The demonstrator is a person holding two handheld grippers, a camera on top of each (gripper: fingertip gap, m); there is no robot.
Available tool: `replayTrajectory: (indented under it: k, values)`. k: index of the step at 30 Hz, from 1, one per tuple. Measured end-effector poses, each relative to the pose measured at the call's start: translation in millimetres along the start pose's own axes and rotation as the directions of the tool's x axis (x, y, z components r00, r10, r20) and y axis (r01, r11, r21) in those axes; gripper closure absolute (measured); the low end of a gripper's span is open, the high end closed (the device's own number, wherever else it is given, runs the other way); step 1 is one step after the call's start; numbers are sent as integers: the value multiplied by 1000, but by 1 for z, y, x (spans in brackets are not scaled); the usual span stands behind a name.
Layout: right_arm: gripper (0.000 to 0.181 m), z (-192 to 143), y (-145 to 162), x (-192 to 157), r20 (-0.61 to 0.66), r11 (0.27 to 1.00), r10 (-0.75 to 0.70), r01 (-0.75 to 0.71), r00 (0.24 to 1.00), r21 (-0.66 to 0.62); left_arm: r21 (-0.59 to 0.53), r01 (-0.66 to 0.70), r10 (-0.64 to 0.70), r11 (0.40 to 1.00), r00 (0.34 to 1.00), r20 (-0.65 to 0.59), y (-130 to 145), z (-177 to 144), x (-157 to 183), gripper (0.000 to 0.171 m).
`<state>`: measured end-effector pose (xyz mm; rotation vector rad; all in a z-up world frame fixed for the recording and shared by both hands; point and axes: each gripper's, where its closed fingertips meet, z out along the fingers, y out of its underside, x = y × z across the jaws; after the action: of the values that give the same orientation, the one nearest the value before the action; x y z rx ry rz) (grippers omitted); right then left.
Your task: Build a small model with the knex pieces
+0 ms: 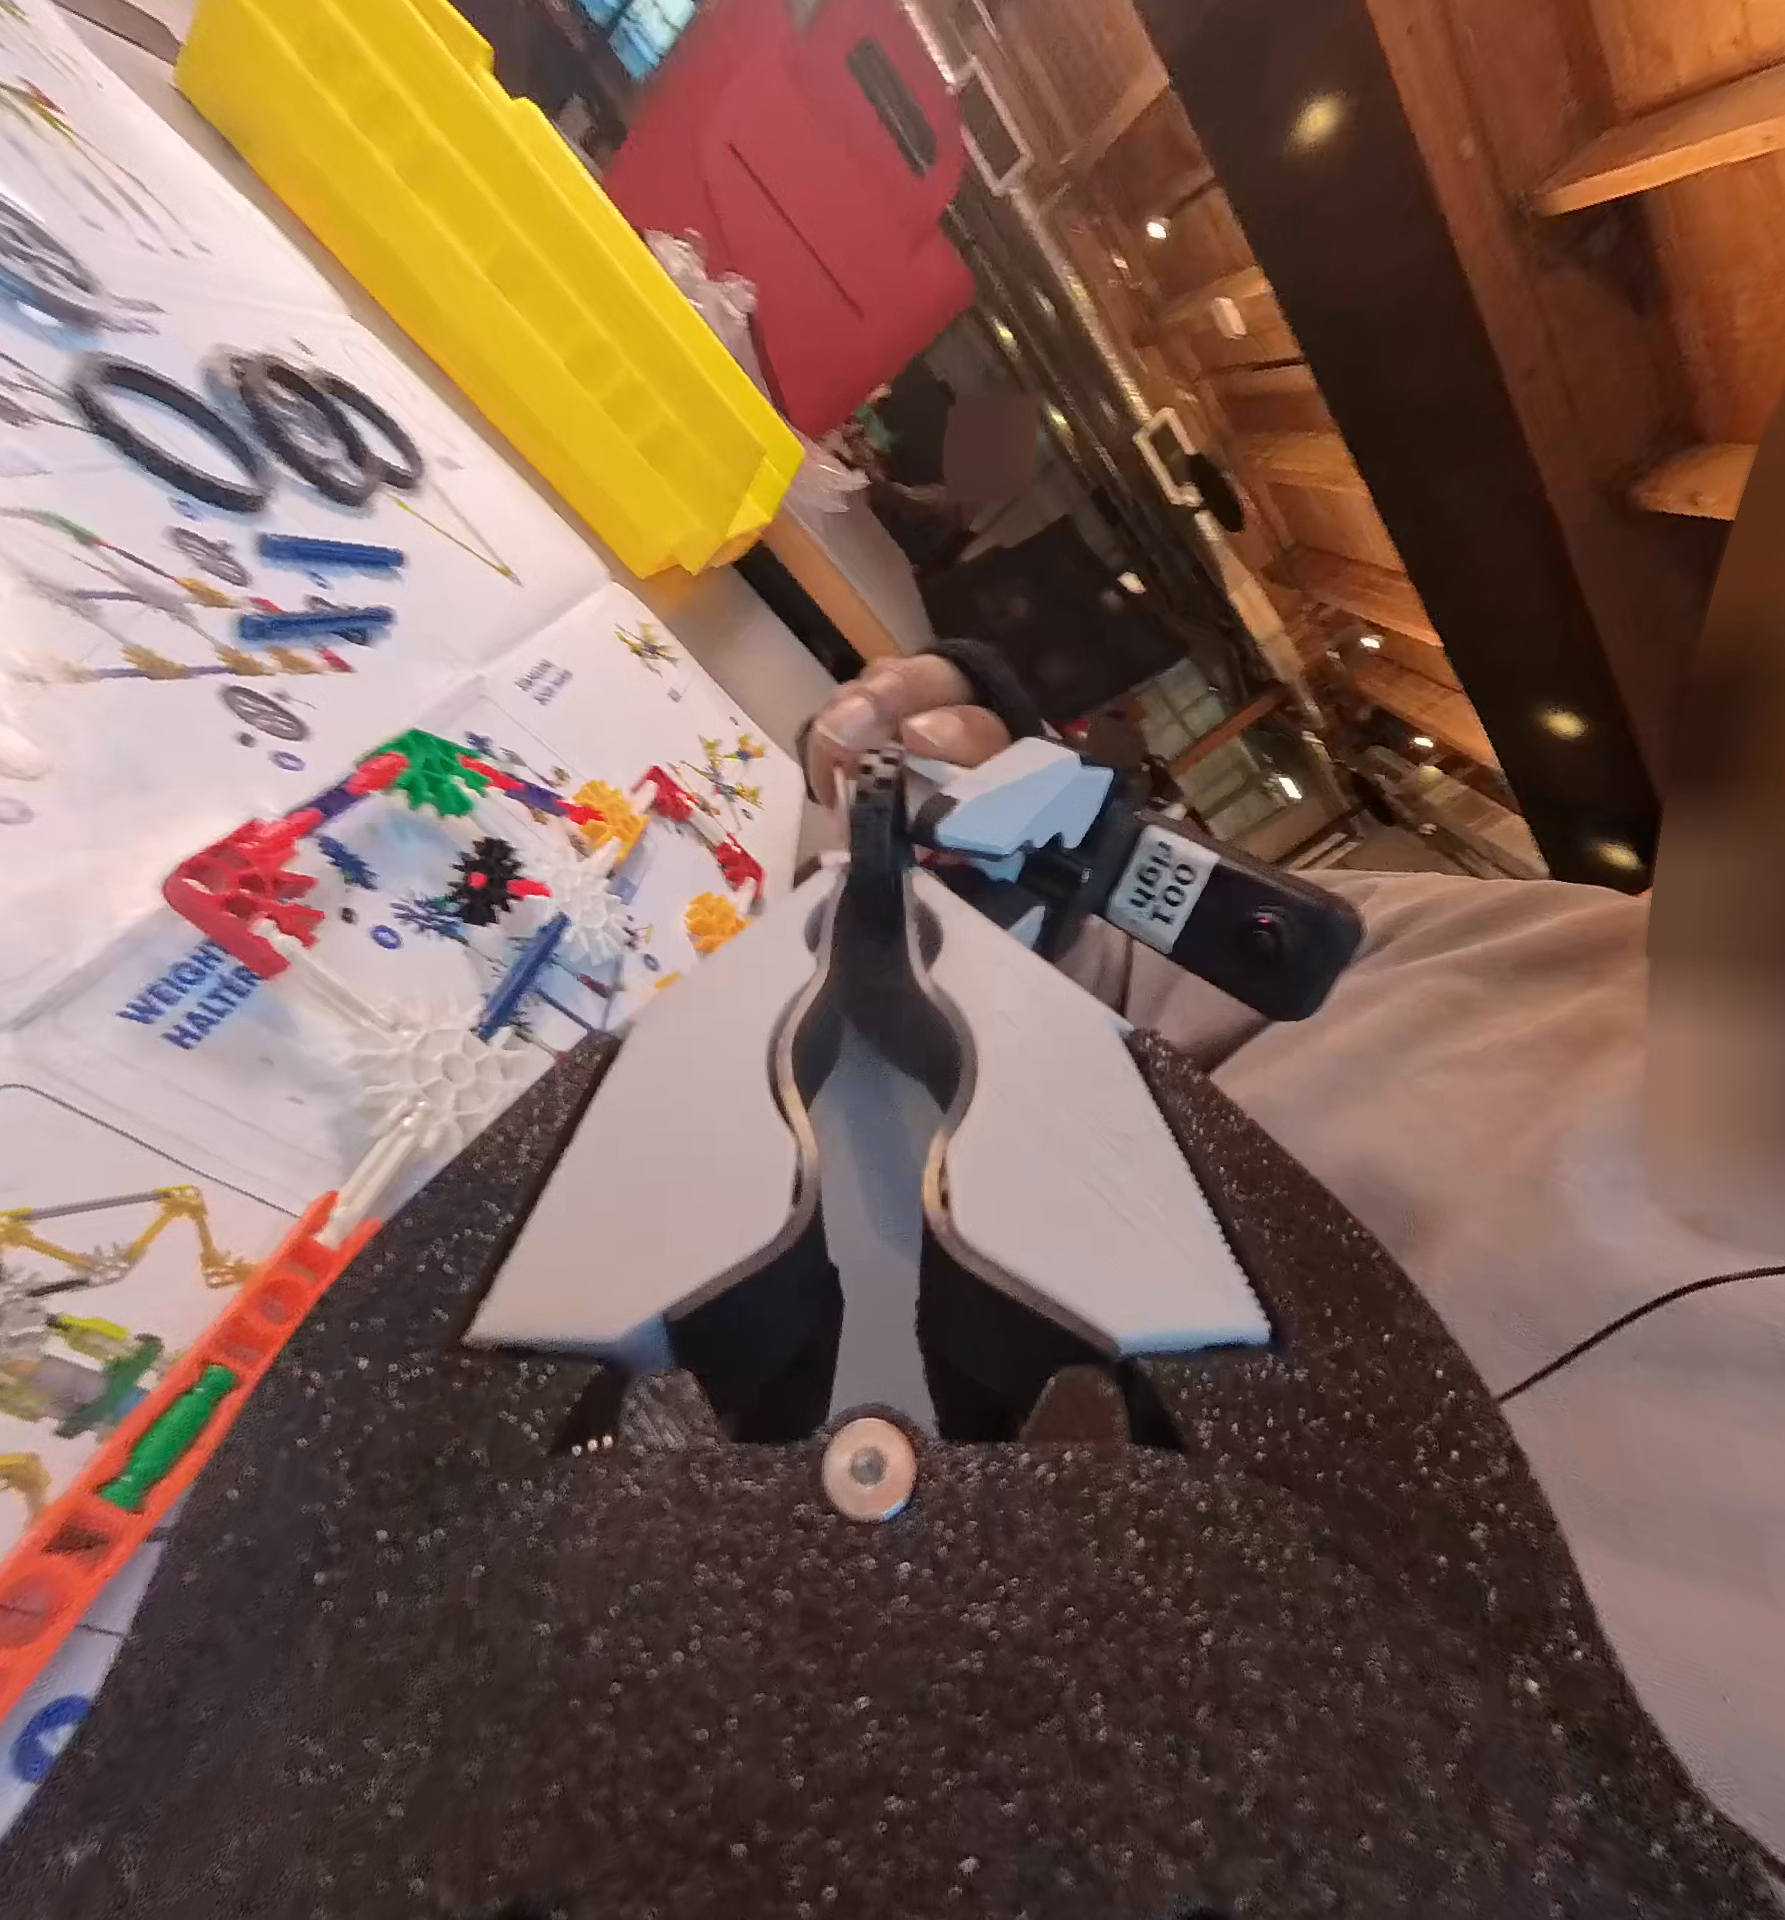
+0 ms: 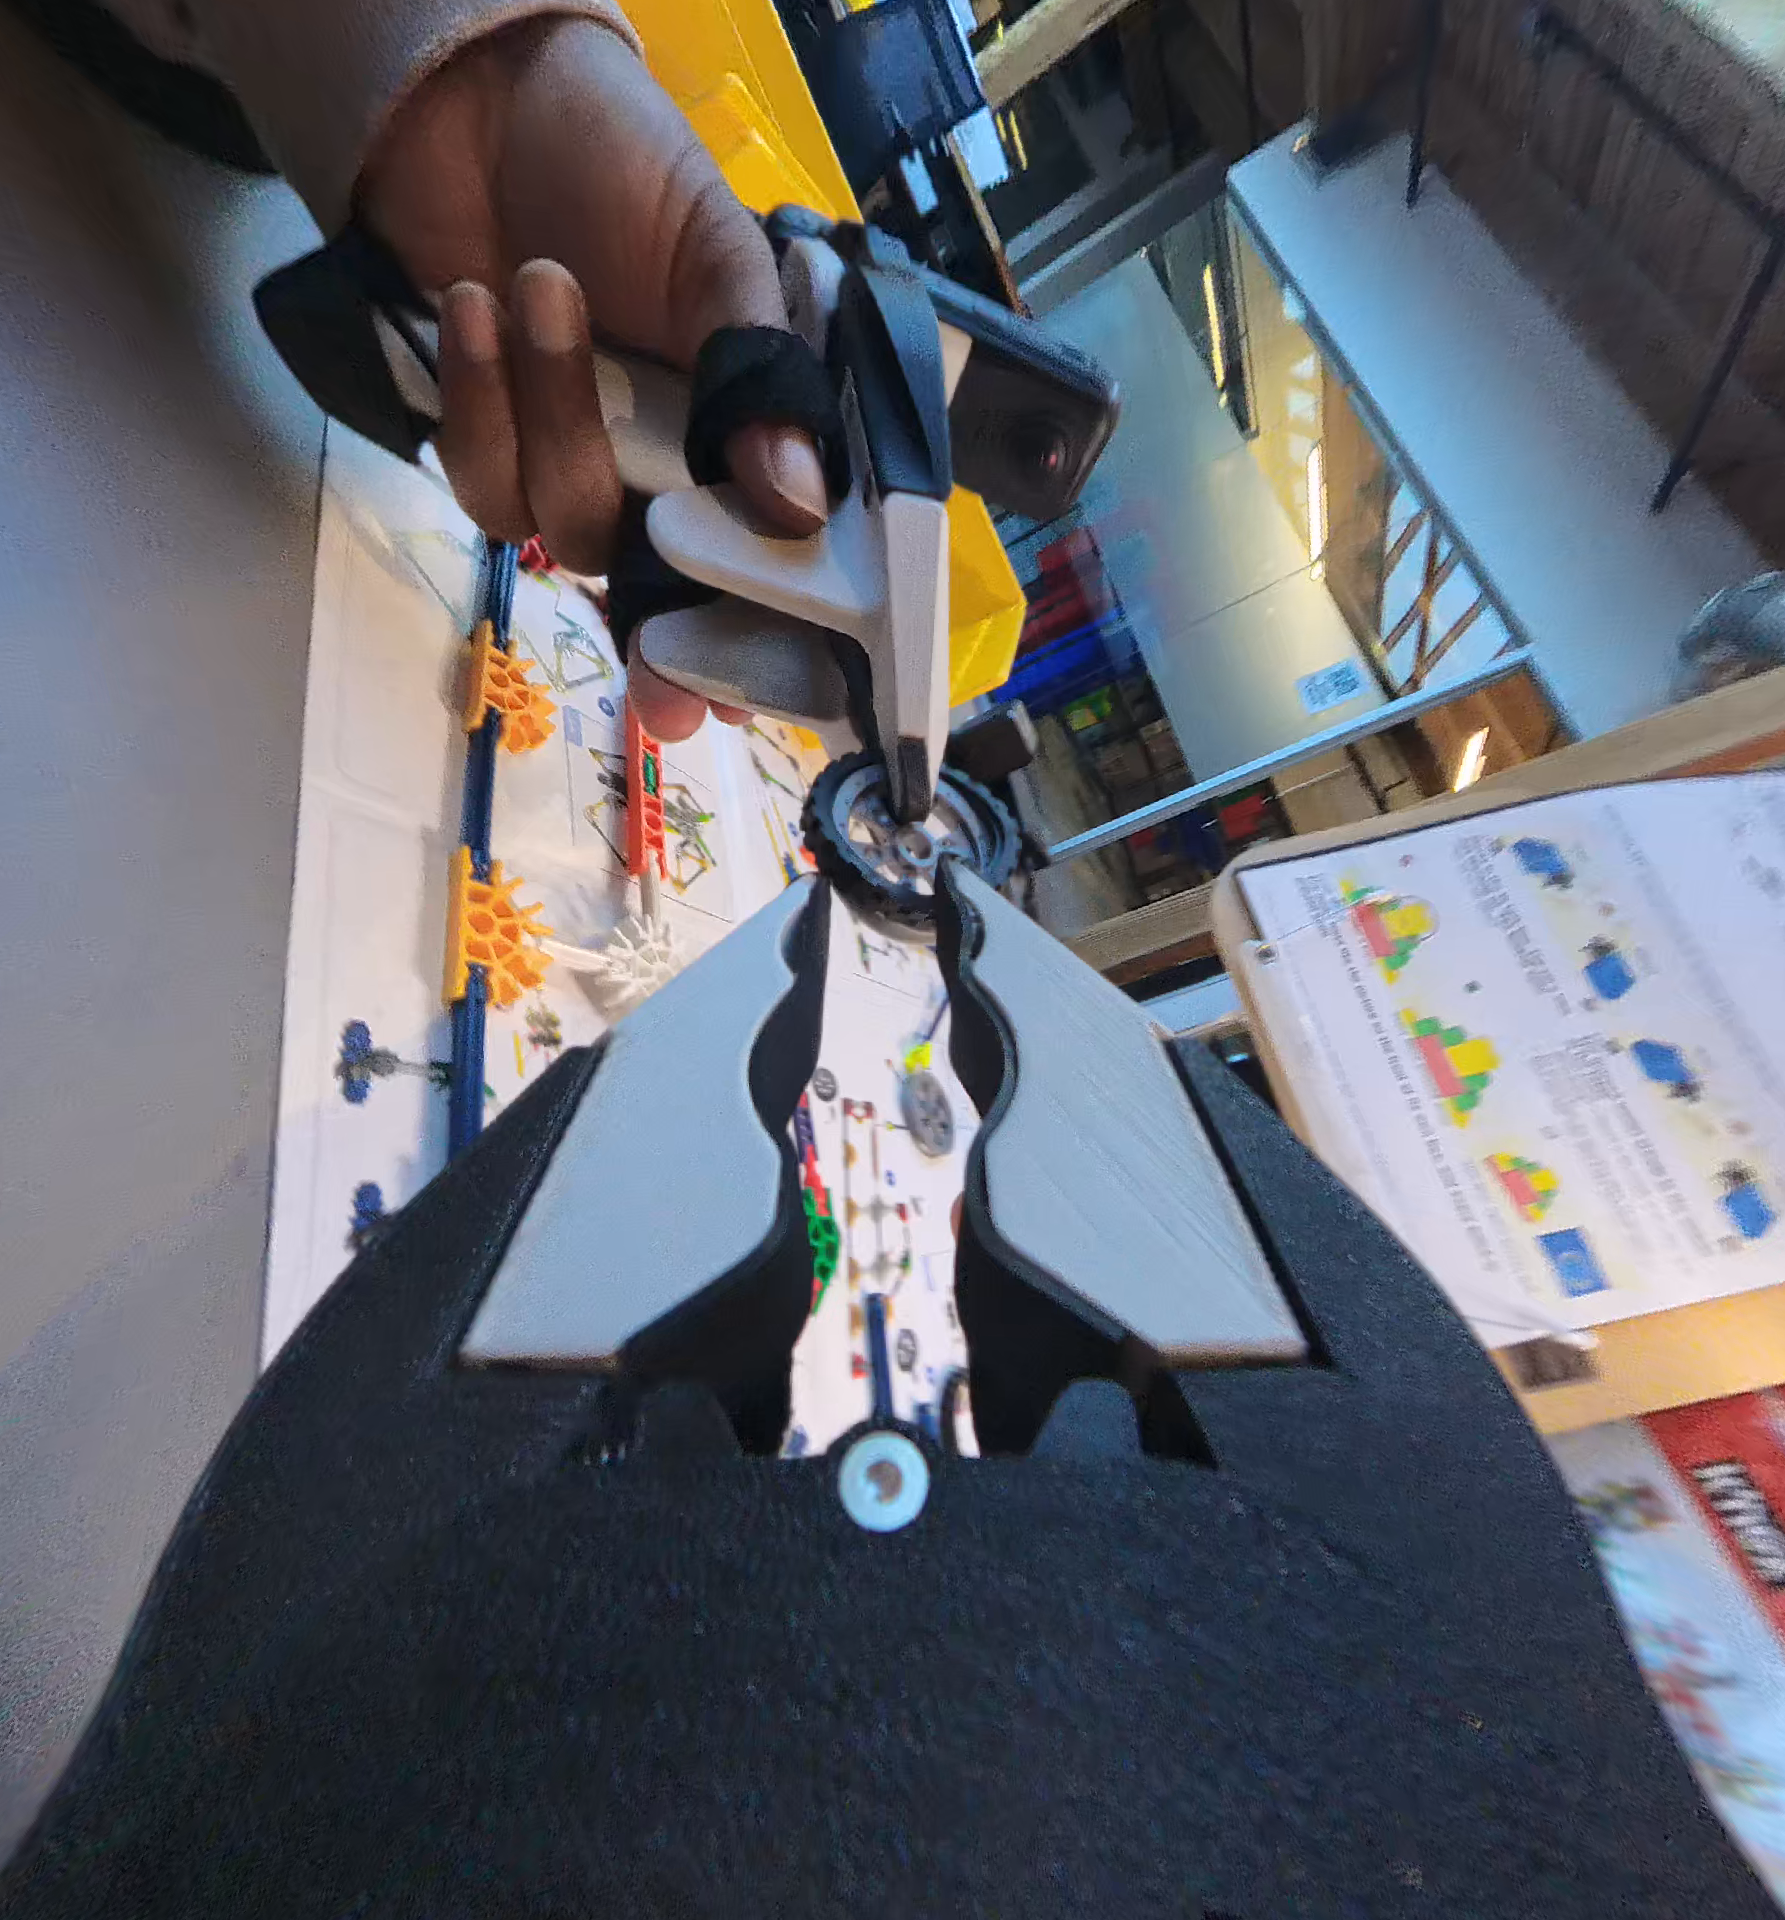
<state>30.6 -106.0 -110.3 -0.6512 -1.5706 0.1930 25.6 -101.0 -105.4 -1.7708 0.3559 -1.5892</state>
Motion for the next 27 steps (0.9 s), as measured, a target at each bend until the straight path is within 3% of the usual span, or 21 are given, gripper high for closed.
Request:
replayTrajectory:
  k: [3,6,8,10,12,13,20,27]
  values:
    - [161,2,2,-3,113,946,321,-323,940,-3,-22,-119,121,993,987,104,0,-1,-9,168]
    - [143,-1,-4,8,207,755,642,-656,738,-3,-30,-225,226,974,955,194,-6,-3,-13,169]
    - [140,1,5,18,160,667,740,-744,654,-42,-45,-287,289,957,926,244,-9,-5,-15,169]
    - [144,8,15,17,94,663,748,-742,657,-98,-67,-329,334,942,905,264,-7,-2,-13,169]
    - [165,13,21,14,50,685,727,-716,685,-138,-97,-377,389,921,877,282,-5,2,-11,169]
    - [165,13,21,15,39,681,729,-720,683,-134,-108,-405,418,908,858,299,-5,2,-11,169]
    - [175,8,11,26,116,548,834,-834,539,-70,-137,-502,520,854,807,281,-8,0,2,169]
    - [178,-2,-5,32,268,449,859,-894,435,12,-70,-471,476,879,873,107,-3,3,26,163]
